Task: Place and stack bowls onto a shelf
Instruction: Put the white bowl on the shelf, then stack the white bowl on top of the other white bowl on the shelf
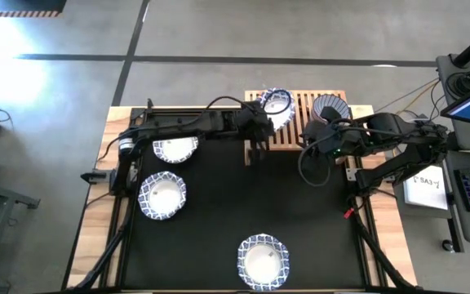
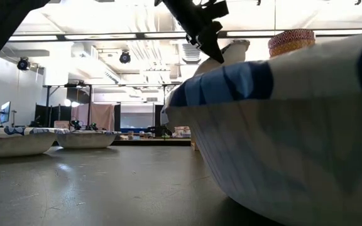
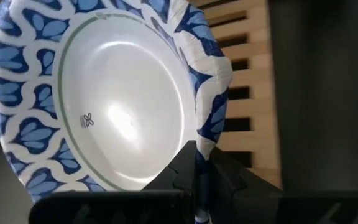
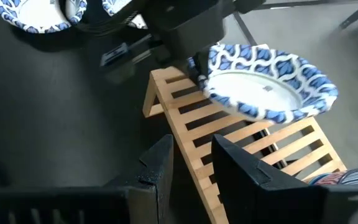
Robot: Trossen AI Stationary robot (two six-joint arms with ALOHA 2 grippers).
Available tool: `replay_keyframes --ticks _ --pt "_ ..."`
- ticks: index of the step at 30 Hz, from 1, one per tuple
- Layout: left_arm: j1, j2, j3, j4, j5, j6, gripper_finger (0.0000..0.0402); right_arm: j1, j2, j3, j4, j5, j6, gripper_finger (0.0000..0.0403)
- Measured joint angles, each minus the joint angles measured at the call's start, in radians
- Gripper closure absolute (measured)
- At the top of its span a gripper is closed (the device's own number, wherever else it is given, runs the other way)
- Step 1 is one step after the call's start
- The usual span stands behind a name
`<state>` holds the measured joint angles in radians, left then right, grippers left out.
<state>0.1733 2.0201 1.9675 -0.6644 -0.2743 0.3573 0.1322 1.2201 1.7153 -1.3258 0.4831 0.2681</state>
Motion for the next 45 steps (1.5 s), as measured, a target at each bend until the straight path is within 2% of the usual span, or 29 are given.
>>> replay_keyframes --ticks 7,12,20,23,32,40,42,45 --pt "0.022 0.03 0.001 0.057 0.039 0.0 0.0384 0.0 0.0 0.0 -0.001 -0.001 -0.024 0.0303" --pt "0.023 0.067 0.001 0.065 0.05 0.002 0.0354 0.0 0.0 0.0 -0.003 -0.003 -0.043 0.0303" --pt "0.02 0.042 0.001 0.063 0.03 0.002 0.0294 0.0 0.0 0.0 -0.004 -0.003 -0.08 0.0303" --pt "0.018 0.025 0.039 0.061 0.023 -0.005 0.0271 0.0 0.0 0.0 -0.003 -0.003 -0.086 0.0303" --pt "-0.022 0.032 0.223 -0.139 0.056 -0.075 0.0229 0.0 0.0 0.0 -0.004 -0.004 -0.086 0.0303" --pt "-0.142 0.031 0.231 -0.252 0.29 -0.278 0.0231 0.0 0.0 0.0 -0.011 -0.004 -0.086 0.0303" --pt "-0.2 0.038 0.229 -0.267 0.28 -0.302 0.0231 0.0 0.0 0.0 -0.016 -0.004 -0.086 0.0303" --pt "-0.28 0.056 0.21 -0.319 0.198 -0.367 0.0231 0.0 0.0 0.0 -0.029 -0.004 -0.081 0.0303"
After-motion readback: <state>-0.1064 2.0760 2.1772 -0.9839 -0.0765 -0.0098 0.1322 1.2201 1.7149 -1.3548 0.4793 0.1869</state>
